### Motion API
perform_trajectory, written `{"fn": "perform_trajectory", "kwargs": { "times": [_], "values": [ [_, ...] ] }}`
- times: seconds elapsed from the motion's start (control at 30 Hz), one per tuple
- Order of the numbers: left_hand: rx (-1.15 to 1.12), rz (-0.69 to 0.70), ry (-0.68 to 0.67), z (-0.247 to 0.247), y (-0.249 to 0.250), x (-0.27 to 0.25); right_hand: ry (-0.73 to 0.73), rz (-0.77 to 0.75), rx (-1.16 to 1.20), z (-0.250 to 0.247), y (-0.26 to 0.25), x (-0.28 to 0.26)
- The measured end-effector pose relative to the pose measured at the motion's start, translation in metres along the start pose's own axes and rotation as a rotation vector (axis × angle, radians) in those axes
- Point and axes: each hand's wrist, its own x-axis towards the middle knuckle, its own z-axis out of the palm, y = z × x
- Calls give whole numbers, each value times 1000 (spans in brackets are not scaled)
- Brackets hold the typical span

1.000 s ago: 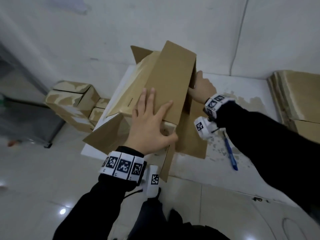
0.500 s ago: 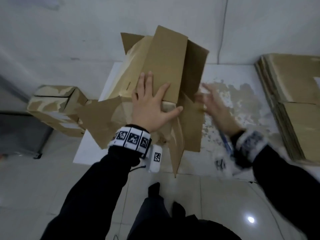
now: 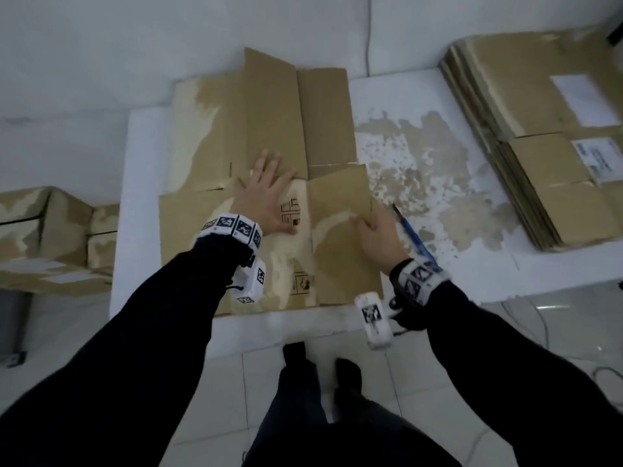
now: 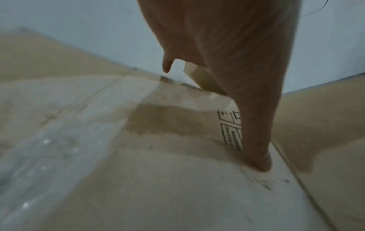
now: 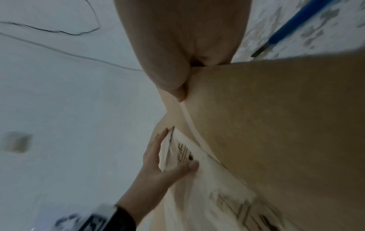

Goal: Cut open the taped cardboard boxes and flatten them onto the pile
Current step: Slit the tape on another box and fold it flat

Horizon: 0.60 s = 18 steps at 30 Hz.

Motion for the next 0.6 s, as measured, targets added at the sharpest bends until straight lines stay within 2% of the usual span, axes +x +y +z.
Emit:
{"fn": "perform_trajectory", "kwargs": {
  "times": [0.07, 0.17, 0.23, 0.27, 0.3, 0.37, 0.43, 0.53, 0.6],
  "values": [
    [-39, -22, -70, 23, -1, 5, 8, 108, -80, 7, 8, 17],
    [-100, -49, -9, 49, 2, 0, 20, 215, -342, 13, 15, 32],
    [-120, -20, 35, 62, 7, -8, 75, 205, -649, 23, 14, 30],
    [-125, -3, 23, 69, 10, -13, 57, 164, -770, 34, 13, 27],
    [-129, 3, -3, 76, 13, -19, -24, 93, -847, 50, 11, 22],
    [-131, -41, -61, 93, 6, -29, -289, -68, -875, 88, 9, 14],
    [-219, -159, -91, 102, -17, -34, -439, -104, -857, 111, 11, 11],
    [-523, -308, -78, 100, -63, -39, -346, -24, -835, 101, 27, 13],
    [-543, -305, -81, 102, -84, -48, -237, 17, -826, 83, 36, 11]
  ]
}}
